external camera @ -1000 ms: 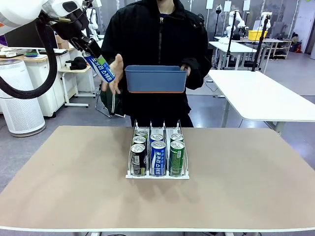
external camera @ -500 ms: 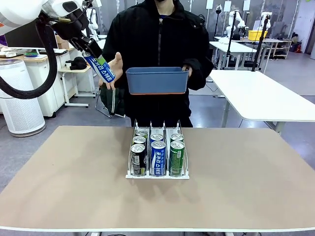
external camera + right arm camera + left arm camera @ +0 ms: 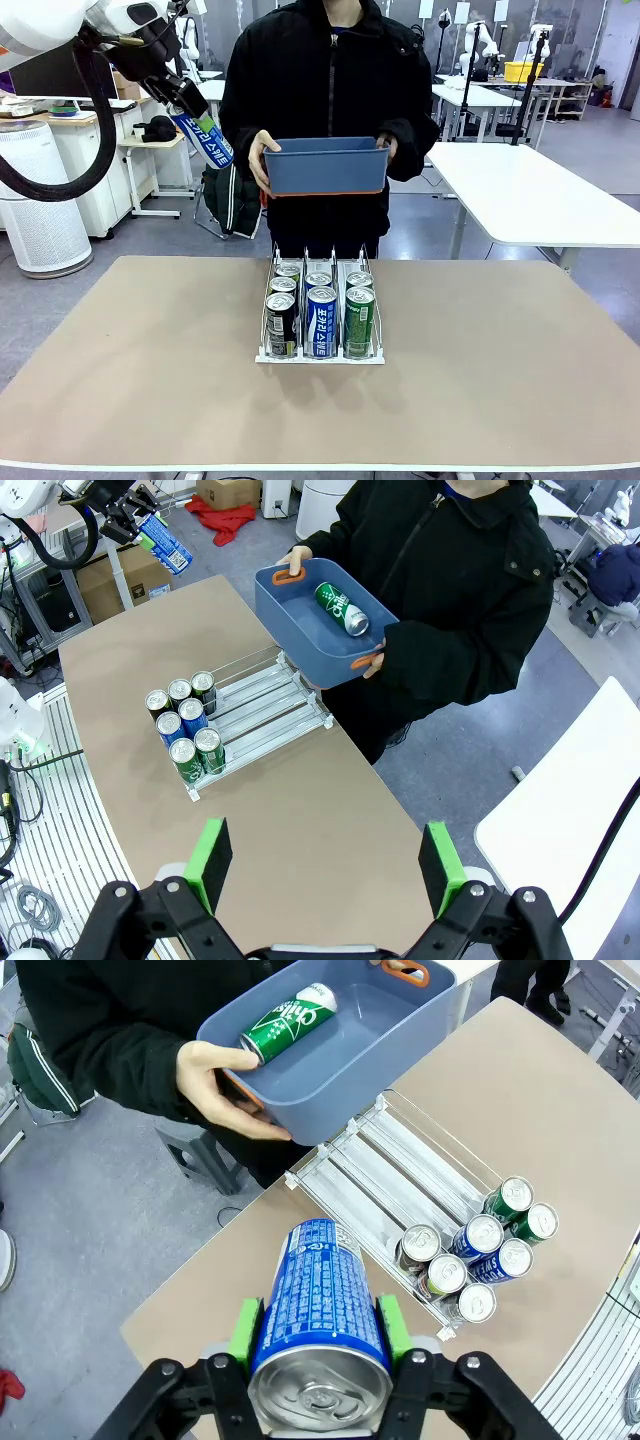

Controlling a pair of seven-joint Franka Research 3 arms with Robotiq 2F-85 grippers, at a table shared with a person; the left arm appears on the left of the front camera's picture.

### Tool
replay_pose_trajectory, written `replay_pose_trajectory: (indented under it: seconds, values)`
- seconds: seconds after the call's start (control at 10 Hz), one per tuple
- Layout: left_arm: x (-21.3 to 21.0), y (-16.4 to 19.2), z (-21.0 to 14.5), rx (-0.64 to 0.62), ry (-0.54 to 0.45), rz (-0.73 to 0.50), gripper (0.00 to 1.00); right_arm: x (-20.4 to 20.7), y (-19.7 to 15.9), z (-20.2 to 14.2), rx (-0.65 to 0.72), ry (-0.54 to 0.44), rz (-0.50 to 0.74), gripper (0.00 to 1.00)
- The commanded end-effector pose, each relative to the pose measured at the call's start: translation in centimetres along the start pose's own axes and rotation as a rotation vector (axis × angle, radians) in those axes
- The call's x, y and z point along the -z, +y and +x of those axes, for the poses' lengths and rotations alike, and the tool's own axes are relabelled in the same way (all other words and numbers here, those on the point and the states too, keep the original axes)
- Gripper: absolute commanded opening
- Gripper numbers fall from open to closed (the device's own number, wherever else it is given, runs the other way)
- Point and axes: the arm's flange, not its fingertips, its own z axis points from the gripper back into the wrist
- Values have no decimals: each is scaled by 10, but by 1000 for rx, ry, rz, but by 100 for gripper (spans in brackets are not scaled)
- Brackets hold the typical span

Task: Fill the beverage cans into the dispenser.
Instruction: Place the picked Ionic drink in the line of the Automatic Can Dispenser with the same cans.

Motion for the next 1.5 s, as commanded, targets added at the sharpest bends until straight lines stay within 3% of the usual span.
replay_pose_trajectory:
  seconds: [0.0,0.2,0.8,1.2,1.3,1.4]
  values:
    - [-3,-8,2,-105,52,21,57,0,1,0,-1,-1,2,100]
    - [-9,-53,2,-244,116,73,57,0,1,0,-1,-1,2,100]
    - [18,-170,-7,20,226,-114,57,0,1,0,-1,-1,2,100]
    - [40,-200,-13,97,277,-302,57,0,1,0,-1,-1,2,100]
    - [42,-206,-11,66,276,-204,57,0,1,0,-1,-1,2,100]
    - [42,-206,-11,66,276,-204,57,0,1,0,-1,-1,2,100]
